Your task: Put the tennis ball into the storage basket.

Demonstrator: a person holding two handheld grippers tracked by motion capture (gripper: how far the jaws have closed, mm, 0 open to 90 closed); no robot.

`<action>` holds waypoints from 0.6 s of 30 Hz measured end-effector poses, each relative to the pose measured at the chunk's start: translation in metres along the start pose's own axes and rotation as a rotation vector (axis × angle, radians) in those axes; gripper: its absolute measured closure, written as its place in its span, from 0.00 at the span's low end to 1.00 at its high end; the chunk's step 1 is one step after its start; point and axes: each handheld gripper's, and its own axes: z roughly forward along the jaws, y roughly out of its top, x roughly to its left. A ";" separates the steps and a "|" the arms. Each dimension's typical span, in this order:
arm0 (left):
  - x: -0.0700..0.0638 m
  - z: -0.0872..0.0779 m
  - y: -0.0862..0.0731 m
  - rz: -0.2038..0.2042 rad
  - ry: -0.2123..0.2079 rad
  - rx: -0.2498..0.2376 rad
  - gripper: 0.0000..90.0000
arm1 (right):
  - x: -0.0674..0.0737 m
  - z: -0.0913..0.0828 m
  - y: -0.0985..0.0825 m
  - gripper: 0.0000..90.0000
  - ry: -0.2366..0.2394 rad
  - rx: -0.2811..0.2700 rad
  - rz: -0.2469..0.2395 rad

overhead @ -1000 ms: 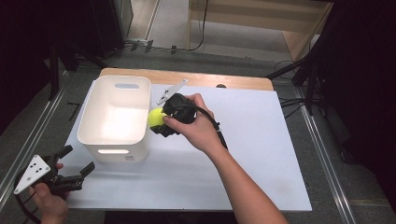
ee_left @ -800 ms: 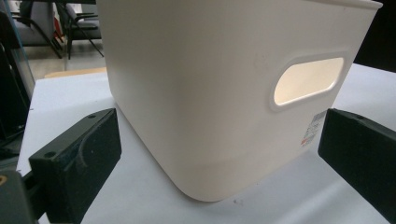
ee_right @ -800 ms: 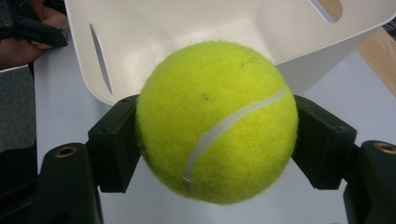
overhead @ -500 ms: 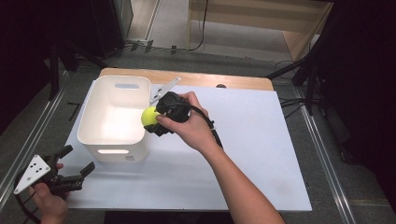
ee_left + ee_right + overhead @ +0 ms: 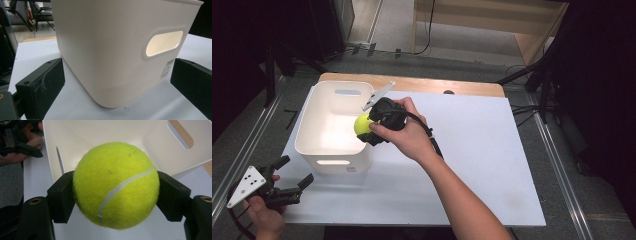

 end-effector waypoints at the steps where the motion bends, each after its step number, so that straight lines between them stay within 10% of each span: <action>1: 0.000 0.000 0.000 0.000 0.001 -0.001 0.00 | 0.000 0.001 0.001 0.27 0.000 0.001 0.001; 18: 0.000 0.000 0.000 -0.002 -0.002 -0.003 0.00 | 0.007 0.019 0.011 0.27 0.019 0.011 -0.029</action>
